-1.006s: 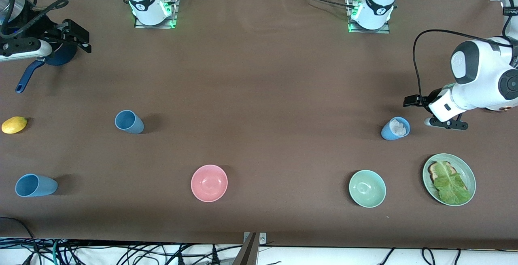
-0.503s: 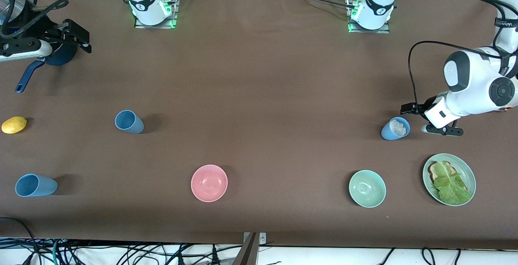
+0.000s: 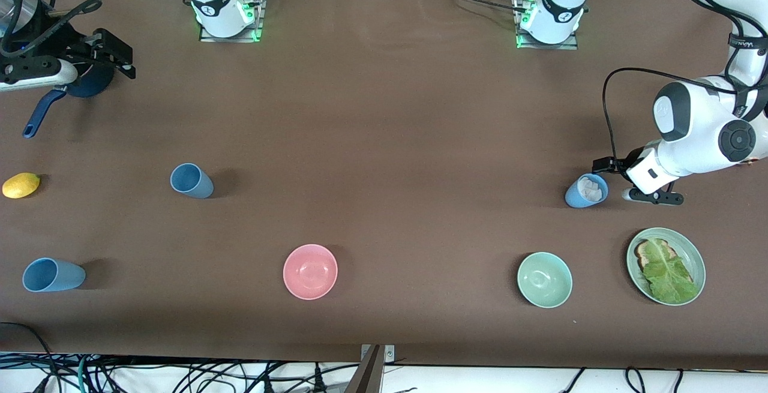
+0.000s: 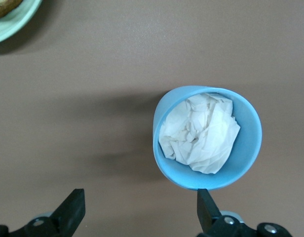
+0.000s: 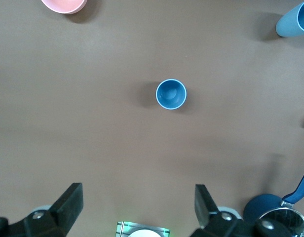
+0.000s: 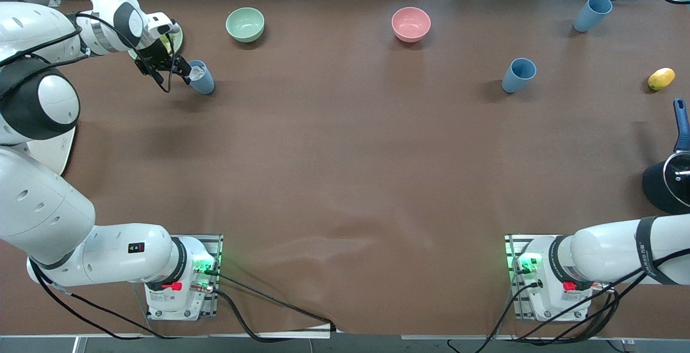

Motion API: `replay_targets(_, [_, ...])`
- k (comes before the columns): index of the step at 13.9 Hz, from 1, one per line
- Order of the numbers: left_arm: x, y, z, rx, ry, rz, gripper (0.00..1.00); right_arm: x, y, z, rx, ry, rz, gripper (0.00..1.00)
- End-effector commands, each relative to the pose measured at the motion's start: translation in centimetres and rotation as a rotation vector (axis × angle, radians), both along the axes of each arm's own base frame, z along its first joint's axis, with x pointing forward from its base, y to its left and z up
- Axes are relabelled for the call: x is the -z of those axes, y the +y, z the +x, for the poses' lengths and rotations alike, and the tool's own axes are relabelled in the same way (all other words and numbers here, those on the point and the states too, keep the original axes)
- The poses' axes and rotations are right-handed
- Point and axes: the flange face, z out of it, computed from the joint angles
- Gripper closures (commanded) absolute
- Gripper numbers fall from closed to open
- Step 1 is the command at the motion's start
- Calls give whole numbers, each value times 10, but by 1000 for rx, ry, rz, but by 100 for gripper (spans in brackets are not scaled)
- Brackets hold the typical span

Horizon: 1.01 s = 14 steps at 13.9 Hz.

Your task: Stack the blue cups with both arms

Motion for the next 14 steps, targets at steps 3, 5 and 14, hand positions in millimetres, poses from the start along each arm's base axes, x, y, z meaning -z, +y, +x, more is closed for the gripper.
replay_targets(3, [6, 1, 5, -15, -18, -15, 0, -5, -1, 1, -9, -7, 8, 0])
replay_targets(5, [12, 1, 7, -15, -32, -11, 0, -6, -1, 1, -9, -7, 8, 0])
replay_targets(14, [-15, -1, 3, -11, -16, -22, 0, -6, 0, 0, -10, -6, 10, 0])
